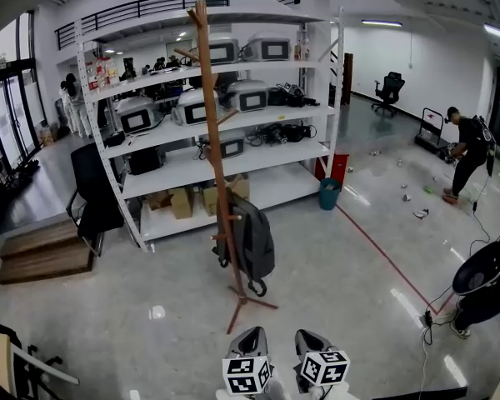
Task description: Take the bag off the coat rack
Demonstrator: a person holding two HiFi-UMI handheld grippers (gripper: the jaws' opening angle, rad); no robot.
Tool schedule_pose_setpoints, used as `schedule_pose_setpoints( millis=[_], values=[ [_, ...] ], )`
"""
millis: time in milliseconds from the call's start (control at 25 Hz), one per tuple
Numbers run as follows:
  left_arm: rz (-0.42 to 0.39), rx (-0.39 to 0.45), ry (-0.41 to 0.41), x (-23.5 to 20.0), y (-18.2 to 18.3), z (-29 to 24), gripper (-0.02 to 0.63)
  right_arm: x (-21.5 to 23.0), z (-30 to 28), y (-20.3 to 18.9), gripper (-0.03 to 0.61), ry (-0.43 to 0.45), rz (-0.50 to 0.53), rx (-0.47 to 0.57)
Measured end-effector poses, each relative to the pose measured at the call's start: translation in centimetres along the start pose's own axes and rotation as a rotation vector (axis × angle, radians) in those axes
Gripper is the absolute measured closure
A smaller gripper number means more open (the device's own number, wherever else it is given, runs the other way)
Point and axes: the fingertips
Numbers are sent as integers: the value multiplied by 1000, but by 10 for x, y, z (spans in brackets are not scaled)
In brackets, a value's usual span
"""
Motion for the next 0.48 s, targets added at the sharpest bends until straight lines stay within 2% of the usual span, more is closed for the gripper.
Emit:
schedule_pose_setpoints(
  millis=[480],
  values=[
    [13, 9, 25, -56, 30, -36, 611, -25, -65, 27, 566, 27, 26, -12]
  ],
)
Point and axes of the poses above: the fingertips, and each gripper's own axes: z backward along the fingers, x to its right, y out of its top, and after that the axes turned 14 degrees about -y, right-handed
